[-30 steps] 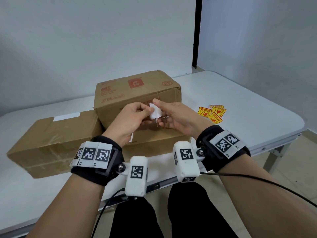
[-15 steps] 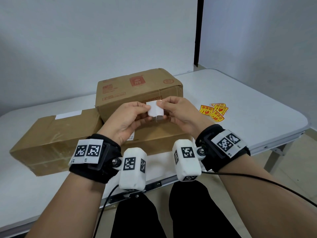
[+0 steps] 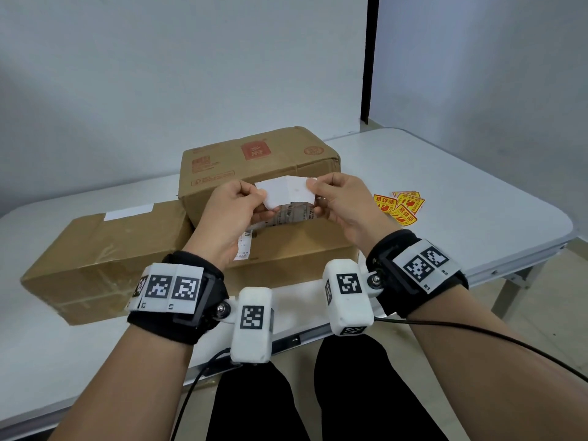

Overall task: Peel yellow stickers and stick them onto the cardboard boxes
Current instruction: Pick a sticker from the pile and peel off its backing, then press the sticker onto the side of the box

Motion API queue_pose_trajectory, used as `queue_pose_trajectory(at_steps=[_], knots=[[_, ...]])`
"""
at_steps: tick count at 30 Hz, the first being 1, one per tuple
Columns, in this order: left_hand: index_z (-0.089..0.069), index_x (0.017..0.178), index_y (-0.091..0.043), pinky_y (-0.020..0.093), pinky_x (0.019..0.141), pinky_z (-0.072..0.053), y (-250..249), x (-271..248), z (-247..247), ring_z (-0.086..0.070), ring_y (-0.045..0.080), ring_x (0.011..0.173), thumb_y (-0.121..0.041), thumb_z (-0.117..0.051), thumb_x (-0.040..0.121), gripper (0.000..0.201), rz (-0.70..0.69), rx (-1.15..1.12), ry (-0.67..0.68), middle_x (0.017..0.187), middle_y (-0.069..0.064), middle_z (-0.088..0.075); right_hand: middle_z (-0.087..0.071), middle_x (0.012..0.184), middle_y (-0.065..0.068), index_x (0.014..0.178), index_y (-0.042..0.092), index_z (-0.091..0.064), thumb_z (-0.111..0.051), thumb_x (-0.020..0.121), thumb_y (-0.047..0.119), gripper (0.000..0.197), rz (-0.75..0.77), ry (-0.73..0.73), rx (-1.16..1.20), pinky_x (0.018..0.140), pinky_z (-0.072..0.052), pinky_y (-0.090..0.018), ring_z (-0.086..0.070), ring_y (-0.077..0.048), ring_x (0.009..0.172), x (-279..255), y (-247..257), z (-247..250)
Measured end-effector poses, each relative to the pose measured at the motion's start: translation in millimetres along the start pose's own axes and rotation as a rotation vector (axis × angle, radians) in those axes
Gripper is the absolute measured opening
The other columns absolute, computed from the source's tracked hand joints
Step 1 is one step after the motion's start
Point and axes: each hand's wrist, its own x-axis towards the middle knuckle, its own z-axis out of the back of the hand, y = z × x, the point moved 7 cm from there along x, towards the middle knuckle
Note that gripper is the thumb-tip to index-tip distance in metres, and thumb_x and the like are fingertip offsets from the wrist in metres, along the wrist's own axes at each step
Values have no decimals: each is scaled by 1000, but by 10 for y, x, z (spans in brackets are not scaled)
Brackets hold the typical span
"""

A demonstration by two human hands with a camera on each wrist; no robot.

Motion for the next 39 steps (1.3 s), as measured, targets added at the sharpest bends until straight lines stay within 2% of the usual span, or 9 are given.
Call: queue_pose_trajectory(at_steps=[5,10,14,19,23,26,30,34,39], knots=[[-53,91,-6,20,67,-56,-70,26,32,-71,10,66,-5,-55,94,4,-95,161,-29,95,15,-67,-66,67,-6,85,8,-61,-67,89,10,8,11,-25,14,55,-52,-21,-59,-11,54,15,1,49],[-53,88,-9,39,85,-57,-118,35,37,-71,11,70,-9,-55,94,6,-169,249,-41,79,3,-69,-65,53,1,81,9,-62,-69,87,9,9,13,-27,70,55,-51,-20,-55,-9,50,12,16,81],[-51,87,-18,38,80,-55,-162,30,-7,-69,8,70,-16,-53,96,9,-216,322,-60,71,-3,-70,-65,54,-1,80,9,-62,-69,87,8,10,30,-64,109,53,-49,-18,-56,-9,50,7,65,151],[-49,89,-25,42,80,-58,-380,2,117,-70,12,75,-20,-50,97,10,-274,270,-201,79,-3,-69,-59,66,-5,84,7,-57,-63,91,6,10,35,-265,296,56,-51,-14,-58,-8,54,10,78,601],[-55,98,-17,27,60,-56,-511,-42,-396,-69,11,65,-22,-53,96,6,-375,555,56,88,-3,-65,-58,71,-5,89,6,-57,-62,92,9,7,48,-366,417,51,-48,-13,-58,-7,55,20,54,828],[-57,95,-14,27,63,-56,-519,-32,-965,-67,9,66,-22,-52,96,10,-491,822,249,84,-1,-65,-57,71,-6,84,7,-55,-62,93,10,11,59,-432,480,47,-46,-13,-57,-7,53,6,41,990],[-55,91,-10,29,65,-47,-430,28,-1560,-63,22,80,-12,-54,91,2,-620,1089,424,86,5,-66,-55,67,-6,82,8,-54,-62,92,11,13,46,-485,480,43,-44,-13,-55,-6,46,-45,-16,1201],[-56,107,-11,34,81,-46,-329,133,-1748,-58,24,98,-10,-55,89,18,-594,1219,478,111,8,-62,-56,70,-6,83,8,-55,-61,93,14,13,18,-479,391,42,-42,-14,-55,-5,44,-75,-60,1241],[-51,107,-14,31,80,-46,-427,14,-1715,-54,18,97,-17,-67,83,28,-795,1041,467,114,3,-52,-61,79,-8,85,9,-56,-59,94,15,11,6,-396,336,44,-43,-17,-60,-10,51,-63,6,1083]])
